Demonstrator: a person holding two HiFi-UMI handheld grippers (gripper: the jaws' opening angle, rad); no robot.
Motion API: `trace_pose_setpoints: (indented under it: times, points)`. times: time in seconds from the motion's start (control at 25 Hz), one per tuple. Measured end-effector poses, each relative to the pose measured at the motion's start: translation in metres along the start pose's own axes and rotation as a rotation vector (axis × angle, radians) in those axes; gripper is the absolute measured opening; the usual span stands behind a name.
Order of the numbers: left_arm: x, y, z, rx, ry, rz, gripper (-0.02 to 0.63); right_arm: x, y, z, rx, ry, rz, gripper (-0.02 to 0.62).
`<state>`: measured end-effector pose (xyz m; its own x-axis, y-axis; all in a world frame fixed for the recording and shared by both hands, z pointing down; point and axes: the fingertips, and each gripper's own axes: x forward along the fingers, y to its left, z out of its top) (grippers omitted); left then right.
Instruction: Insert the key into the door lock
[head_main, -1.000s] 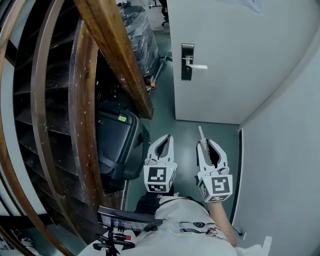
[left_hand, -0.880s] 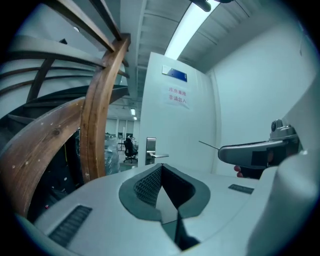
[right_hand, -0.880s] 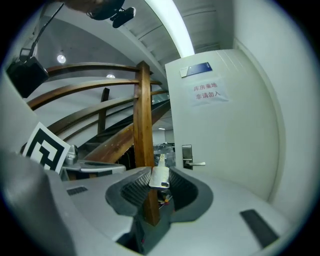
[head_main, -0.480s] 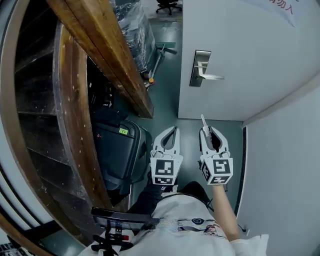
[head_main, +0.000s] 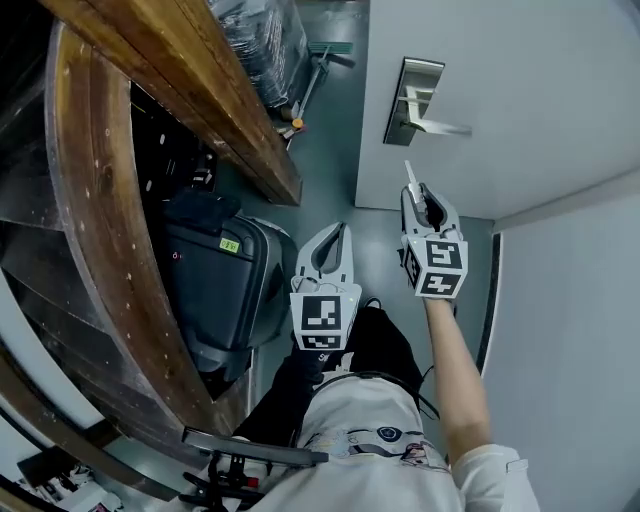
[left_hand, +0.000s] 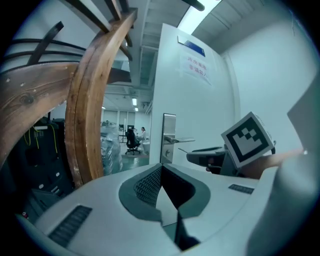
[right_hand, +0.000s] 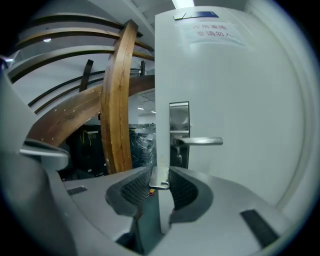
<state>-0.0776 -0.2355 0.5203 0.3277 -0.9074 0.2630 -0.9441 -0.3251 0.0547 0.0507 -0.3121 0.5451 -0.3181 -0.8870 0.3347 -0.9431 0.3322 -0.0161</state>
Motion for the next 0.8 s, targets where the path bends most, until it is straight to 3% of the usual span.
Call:
trace_pose_setpoints:
  times: [0.4,0.8]
  points:
    - [0.031,0.018,-0.057,-0.013,0.008,0.042,0.005,0.087,-0.043,-0.014,-0.054,0.001,-0.022,0.12]
    - [0.051,0.028,-0.066,-0.015,0.015,0.04,0.005,0.112,-0.049,-0.018,-0.06,0.0,-0.035,0.12]
